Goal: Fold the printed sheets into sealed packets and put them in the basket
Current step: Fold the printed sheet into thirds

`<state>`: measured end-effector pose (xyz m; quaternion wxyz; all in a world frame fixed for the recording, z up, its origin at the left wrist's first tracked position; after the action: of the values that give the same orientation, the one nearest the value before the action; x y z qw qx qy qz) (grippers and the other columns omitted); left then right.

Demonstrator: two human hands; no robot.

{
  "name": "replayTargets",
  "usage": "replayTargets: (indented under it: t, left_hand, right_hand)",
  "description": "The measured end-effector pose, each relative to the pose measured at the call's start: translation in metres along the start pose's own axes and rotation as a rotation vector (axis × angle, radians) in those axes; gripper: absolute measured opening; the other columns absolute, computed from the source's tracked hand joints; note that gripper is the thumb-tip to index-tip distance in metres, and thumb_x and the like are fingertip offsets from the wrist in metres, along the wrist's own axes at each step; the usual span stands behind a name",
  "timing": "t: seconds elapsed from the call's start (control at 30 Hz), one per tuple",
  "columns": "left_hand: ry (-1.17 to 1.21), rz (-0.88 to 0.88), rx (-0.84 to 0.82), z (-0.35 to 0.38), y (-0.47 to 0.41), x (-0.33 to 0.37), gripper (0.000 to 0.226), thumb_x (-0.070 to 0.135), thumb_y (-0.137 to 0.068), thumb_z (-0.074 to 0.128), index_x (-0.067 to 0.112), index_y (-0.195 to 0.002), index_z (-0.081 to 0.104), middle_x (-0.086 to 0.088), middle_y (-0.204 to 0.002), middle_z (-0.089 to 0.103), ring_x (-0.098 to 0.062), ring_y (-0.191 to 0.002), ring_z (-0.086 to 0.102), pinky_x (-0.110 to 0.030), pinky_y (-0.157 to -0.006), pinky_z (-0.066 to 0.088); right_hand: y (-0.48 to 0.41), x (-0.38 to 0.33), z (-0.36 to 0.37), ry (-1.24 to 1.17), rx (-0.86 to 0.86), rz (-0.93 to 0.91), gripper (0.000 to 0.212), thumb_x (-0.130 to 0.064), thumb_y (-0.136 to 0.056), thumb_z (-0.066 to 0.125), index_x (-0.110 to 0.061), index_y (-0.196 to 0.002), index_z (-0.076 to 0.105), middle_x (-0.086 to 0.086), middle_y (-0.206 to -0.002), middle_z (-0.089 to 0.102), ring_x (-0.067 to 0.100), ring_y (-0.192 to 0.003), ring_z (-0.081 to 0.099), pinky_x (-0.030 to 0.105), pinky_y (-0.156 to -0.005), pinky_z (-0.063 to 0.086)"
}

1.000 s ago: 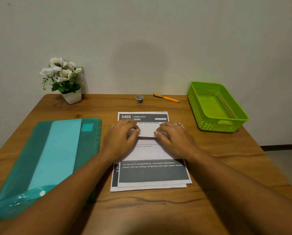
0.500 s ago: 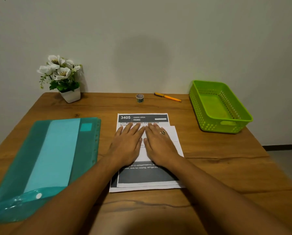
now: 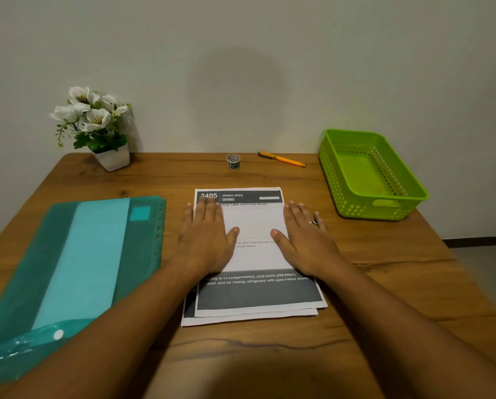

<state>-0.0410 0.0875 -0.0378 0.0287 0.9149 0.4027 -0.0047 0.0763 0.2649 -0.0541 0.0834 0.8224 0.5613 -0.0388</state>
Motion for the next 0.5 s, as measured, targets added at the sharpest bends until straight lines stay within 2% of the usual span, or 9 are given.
replayTargets:
  t: [0.07,0.13,0.27,0.43,0.5]
  left_hand:
    - [0.04,0.109,-0.001,0.002,-0.001,0.013,0.072,0.054,-0.106,0.011,0.012,-0.164,0.002,-0.009,-0.172,-0.003,-0.029,-0.158,-0.008,-0.053,-0.127,-0.002]
    - [0.078,0.146,-0.025,0.007,-0.002,0.008,0.073,0.06,-0.105,0.011,0.019,-0.164,-0.001,-0.005,-0.172,-0.006,-0.026,-0.158,-0.01,-0.053,-0.127,0.0]
    - [0.073,0.087,0.011,0.011,-0.004,-0.026,0.081,0.068,-0.099,0.003,0.021,-0.164,-0.003,-0.004,-0.172,-0.004,-0.025,-0.158,-0.008,-0.053,-0.127,0.0]
    - [0.081,0.07,0.038,0.01,-0.001,-0.032,0.082,0.066,-0.097,0.0,0.02,-0.165,0.0,-0.004,-0.173,0.0,-0.024,-0.159,-0.005,-0.051,-0.127,0.0]
    - [0.08,0.067,0.045,0.007,-0.001,-0.031,0.081,0.065,-0.097,0.001,0.02,-0.165,0.001,-0.004,-0.173,0.001,-0.025,-0.159,-0.004,-0.051,-0.127,0.0]
  right_hand:
    - [0.0,0.0,0.0,-0.006,0.001,0.006,0.079,-0.064,-0.105,0.013,-0.017,-0.166,0.0,0.002,-0.174,-0.005,0.02,-0.16,-0.008,0.048,-0.128,-0.006]
    - [0.0,0.0,-0.001,-0.004,0.002,0.007,0.079,-0.064,-0.105,0.013,-0.017,-0.166,0.0,0.002,-0.174,-0.006,0.019,-0.16,-0.008,0.048,-0.128,-0.006]
    - [0.0,0.001,0.001,-0.011,0.003,-0.006,0.079,-0.064,-0.105,0.014,-0.016,-0.166,0.001,0.002,-0.174,-0.005,0.02,-0.16,-0.008,0.049,-0.129,-0.005]
    - [-0.002,-0.013,-0.004,0.012,-0.001,0.012,0.081,-0.063,-0.105,0.016,-0.01,-0.166,0.004,0.008,-0.174,-0.001,0.025,-0.16,-0.005,0.053,-0.128,-0.005]
    - [-0.005,-0.041,-0.007,0.036,0.019,-0.074,0.078,-0.058,-0.107,0.018,-0.007,-0.165,0.008,0.011,-0.174,0.005,0.027,-0.16,-0.001,0.054,-0.128,-0.003]
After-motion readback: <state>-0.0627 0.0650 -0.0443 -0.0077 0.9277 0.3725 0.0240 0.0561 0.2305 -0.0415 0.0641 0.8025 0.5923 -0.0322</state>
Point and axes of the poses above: each hand's wrist, its own y-axis away from the middle knuckle, its own z-axis out of the palm, x = y × z, the point moved 7 cm from there along -y, towards the middle knuckle
